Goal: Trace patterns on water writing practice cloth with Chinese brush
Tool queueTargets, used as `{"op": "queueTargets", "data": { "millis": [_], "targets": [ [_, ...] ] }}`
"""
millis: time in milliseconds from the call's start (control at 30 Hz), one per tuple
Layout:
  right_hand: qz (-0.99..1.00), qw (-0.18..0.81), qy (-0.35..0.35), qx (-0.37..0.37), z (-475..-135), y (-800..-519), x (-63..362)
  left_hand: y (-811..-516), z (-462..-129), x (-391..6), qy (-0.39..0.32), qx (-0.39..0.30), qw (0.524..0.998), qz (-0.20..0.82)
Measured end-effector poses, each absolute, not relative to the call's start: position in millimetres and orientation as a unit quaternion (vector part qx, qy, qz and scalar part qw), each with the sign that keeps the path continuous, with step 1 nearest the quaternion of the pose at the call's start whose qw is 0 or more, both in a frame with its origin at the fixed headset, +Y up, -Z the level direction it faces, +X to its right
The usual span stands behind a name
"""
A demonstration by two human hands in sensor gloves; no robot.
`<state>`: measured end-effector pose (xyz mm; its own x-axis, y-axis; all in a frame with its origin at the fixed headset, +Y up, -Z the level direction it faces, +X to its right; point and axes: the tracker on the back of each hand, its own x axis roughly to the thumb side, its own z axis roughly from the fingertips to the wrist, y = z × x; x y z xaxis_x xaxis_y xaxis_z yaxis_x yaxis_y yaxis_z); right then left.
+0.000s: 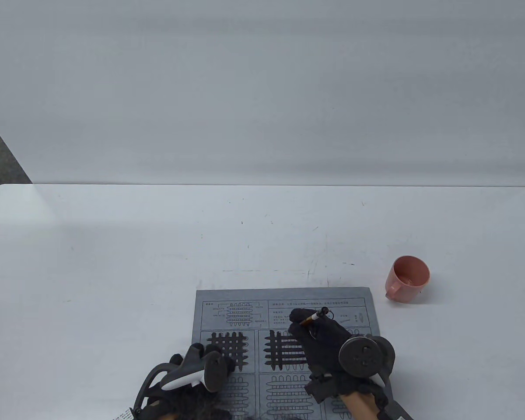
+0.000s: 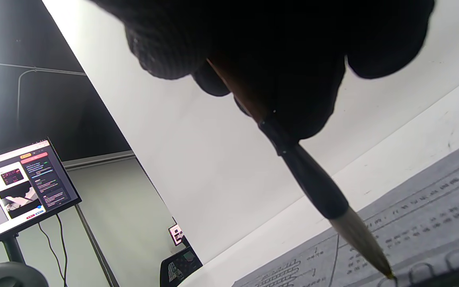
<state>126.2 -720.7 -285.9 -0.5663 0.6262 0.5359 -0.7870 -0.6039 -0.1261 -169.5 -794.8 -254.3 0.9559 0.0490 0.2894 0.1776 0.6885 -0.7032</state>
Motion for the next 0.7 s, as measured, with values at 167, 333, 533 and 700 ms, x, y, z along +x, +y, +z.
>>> {"op": "queueTargets", "data": {
  "millis": [167,333,533,700],
  "targets": [
    [0.867,0.412,-0.171,0.221,-286.3,-721.7,126.2,-794.8,-254.3,-169.5,-0.144,-0.393,0.907,-0.035],
    [0.868,0.412,-0.163,0.224,-286.6,-722.4,125.0,-794.8,-254.3,-169.5,-0.144,-0.393,0.907,-0.035],
    [0.871,0.409,-0.153,0.224,-286.8,-723.1,123.9,-794.8,-254.3,-169.5,-0.144,-0.393,0.907,-0.035],
    [0.872,0.414,-0.145,0.217,-287.4,-724.0,125.0,-794.8,-254.3,-169.5,-0.144,-0.393,0.907,-0.035]
  ]
}}
